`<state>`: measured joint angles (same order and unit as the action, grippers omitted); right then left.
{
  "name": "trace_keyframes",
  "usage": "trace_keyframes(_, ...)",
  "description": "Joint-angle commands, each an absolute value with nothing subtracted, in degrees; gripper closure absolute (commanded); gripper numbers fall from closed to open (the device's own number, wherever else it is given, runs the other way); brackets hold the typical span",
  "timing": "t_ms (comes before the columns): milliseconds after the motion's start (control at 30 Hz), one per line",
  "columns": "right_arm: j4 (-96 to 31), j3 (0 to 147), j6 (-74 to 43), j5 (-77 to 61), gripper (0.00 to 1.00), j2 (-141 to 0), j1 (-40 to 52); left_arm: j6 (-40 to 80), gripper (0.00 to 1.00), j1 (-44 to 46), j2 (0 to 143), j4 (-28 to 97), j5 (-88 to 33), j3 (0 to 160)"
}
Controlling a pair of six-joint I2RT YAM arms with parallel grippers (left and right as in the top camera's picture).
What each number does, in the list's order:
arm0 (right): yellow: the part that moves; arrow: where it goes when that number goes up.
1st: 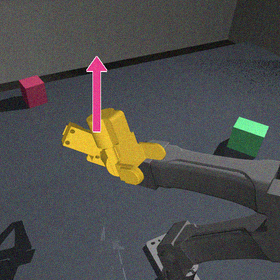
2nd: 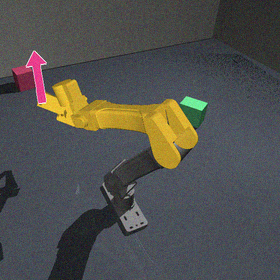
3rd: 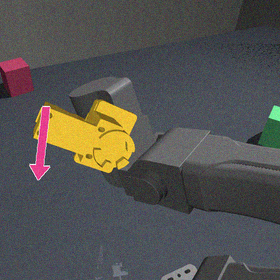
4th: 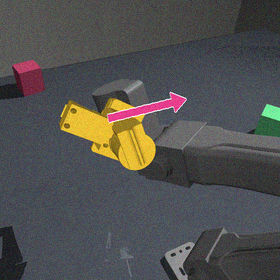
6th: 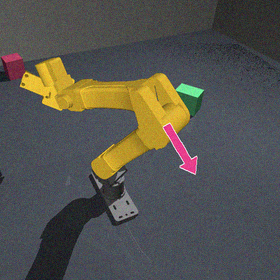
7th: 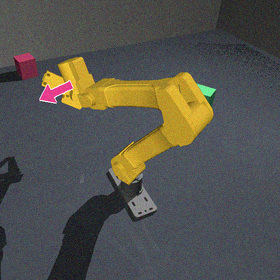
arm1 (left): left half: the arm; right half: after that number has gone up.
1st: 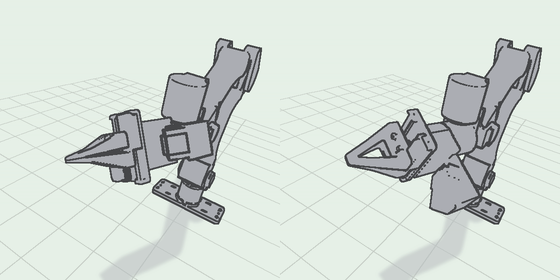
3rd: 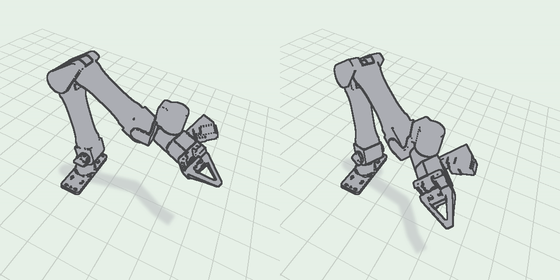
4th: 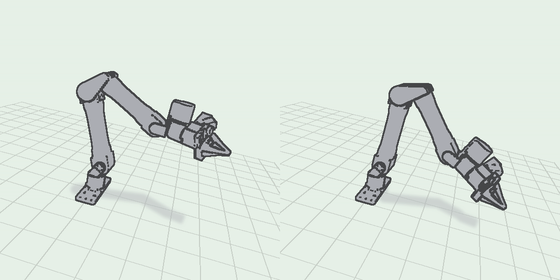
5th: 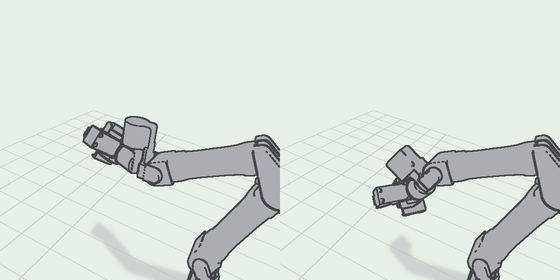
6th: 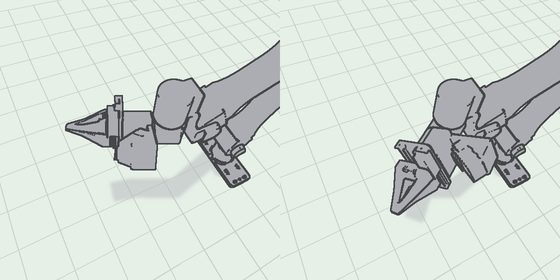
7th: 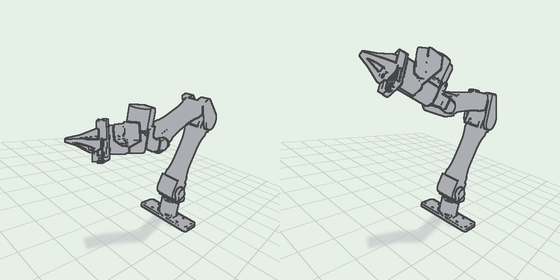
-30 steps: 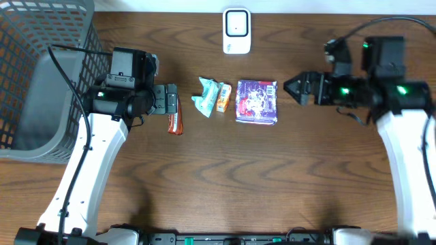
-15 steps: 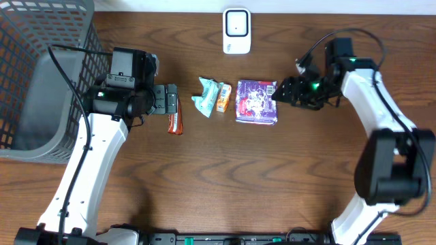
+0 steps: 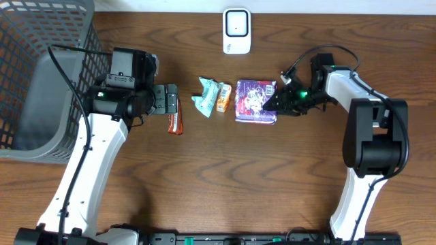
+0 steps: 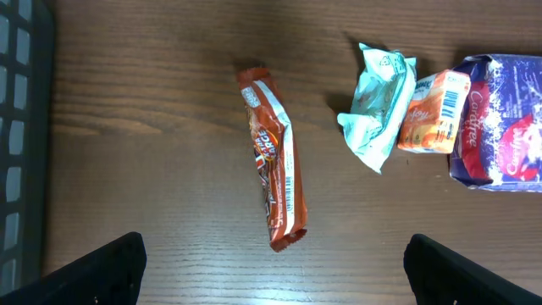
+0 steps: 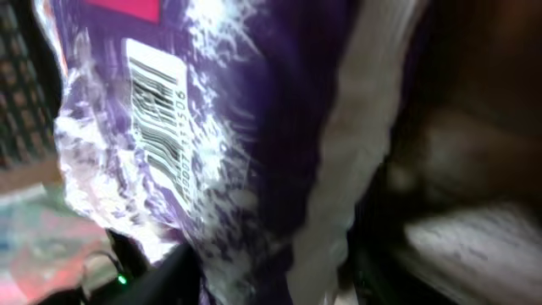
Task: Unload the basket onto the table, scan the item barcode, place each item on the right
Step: 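Reach the right gripper to the purple package and grasp it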
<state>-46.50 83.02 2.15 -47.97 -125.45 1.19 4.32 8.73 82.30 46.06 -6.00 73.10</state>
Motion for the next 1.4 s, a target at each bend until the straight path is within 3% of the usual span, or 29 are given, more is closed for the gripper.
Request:
trace_keyframes(0,-46.02,84.12,2.57,-48.64,0.90,-126.30,0.84,4.60,0.02,8.71,82.52,46.04,-5.48,73.19)
trace_keyframes(33,-46.04,84.31,2.17,-48.60,0.99,-126.04,0.82,4.62,0.02,8.71,82.52,46.04,-5.48,73.19)
trace_keyframes(233,-46.98,86.41,-0.16,-43.66,0.99,-119.59,0.75,4.60,0.02,8.71,82.52,46.04,-5.48,73.19)
trace_keyframes(567,-54.96,89.62,-16.27,9.37,0.99,-99.81,6.70,4.60,0.02,8.71,82.52,46.04,-5.48,73.19)
trace_keyframes(700,-56.14,89.45,-17.10,17.47,0.99,-97.19,10.87,4.60,0.02,8.71,82.52,46.04,-5.48,73.19)
trace_keyframes(767,-55.57,89.19,-16.91,15.62,0.92,-97.67,11.92,4.60,0.02,8.71,82.52,46.04,-5.48,73.19)
trace_keyframes(833,-54.65,88.68,-13.52,9.17,0.74,-98.63,12.49,4.60,0.02,8.71,82.52,46.04,-5.48,73.19)
trace_keyframes(900,-53.87,88.42,-10.17,2.63,0.25,-100.16,12.47,4.60,0.02,8.71,82.52,46.06,-5.48,73.19)
trace_keyframes(933,-53.47,88.31,-10.02,1.23,0.07,-101.19,12.36,4.60,0.02,8.71,82.52,46.04,-5.48,73.19)
trace_keyframes(1000,-52.66,88.31,-12.64,1.04,0.01,-104.01,11.53,4.60,0.02,8.71,82.52,46.04,-5.48,73.19)
trace_keyframes(1067,-51.86,88.31,-13.85,-3.05,0.01,-106.96,10.13,4.60,0.02,8.71,82.52,46.04,-5.48,73.19)
trace_keyframes(1233,-48.49,88.31,-4.73,-29.47,0.01,-115.87,5.34,4.60,0.02,8.71,82.52,46.04,-5.48,73.19)
trace_keyframes(1367,-48.03,88.31,1.26,-45.41,0.11,-123.31,2.00,4.60,0.02,8.71,82.52,46.04,-5.48,73.19)
